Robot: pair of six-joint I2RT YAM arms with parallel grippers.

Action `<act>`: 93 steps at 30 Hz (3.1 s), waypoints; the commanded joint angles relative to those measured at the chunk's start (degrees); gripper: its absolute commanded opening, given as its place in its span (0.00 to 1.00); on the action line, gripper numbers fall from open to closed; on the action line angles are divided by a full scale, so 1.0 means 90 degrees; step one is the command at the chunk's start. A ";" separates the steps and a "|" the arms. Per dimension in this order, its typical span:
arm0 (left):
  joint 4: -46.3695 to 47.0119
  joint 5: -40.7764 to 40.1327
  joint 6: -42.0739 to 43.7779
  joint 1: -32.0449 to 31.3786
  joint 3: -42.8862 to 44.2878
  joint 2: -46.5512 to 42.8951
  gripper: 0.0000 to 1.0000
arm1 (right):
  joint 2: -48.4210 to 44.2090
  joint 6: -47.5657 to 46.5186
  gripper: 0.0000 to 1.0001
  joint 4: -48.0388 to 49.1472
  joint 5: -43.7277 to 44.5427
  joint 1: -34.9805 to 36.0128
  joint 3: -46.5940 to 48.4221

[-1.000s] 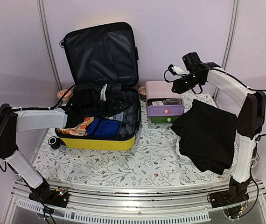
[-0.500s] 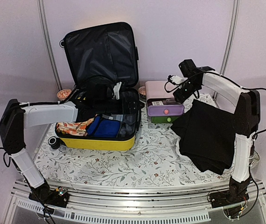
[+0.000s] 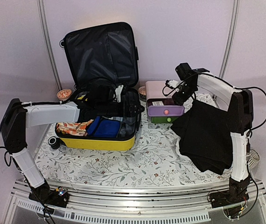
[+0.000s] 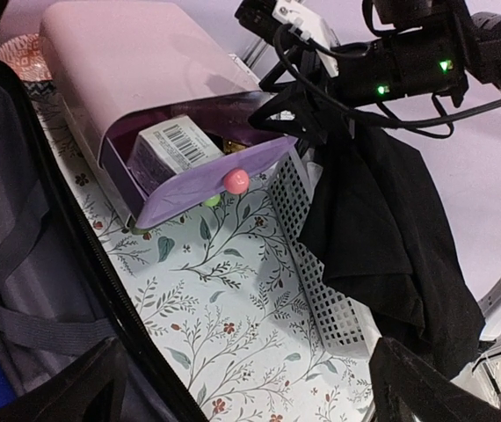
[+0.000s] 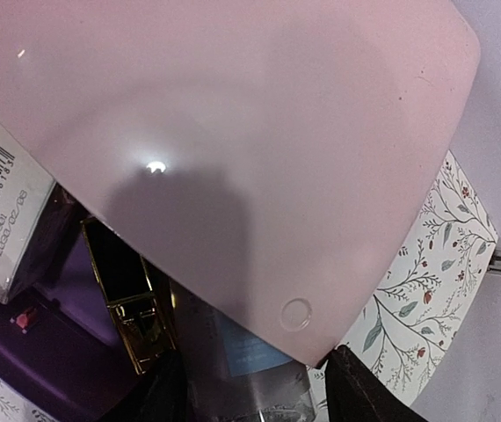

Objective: Open, take out, and arrange the luggage
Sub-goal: Close the drawer in the storage box.

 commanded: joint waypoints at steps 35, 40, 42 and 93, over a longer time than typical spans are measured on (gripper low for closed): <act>-0.0633 -0.0922 0.0674 0.0304 -0.0277 -0.1090 0.98 | -0.3144 0.4414 0.54 0.3132 -0.2212 0.0444 -0.4546; -0.0632 -0.0872 0.0631 0.0321 -0.0310 -0.1122 0.98 | -0.2646 0.4637 0.54 0.3658 -0.2378 0.0509 -0.4380; -0.0633 -0.0851 0.0611 0.0321 -0.0330 -0.1127 0.98 | -0.2422 0.4707 0.53 0.3751 -0.2315 0.0531 -0.4253; -0.0597 -0.0893 0.0557 0.0333 -0.0636 -0.1393 0.98 | -0.0986 0.4447 0.49 0.3896 -0.1633 0.0444 -0.2252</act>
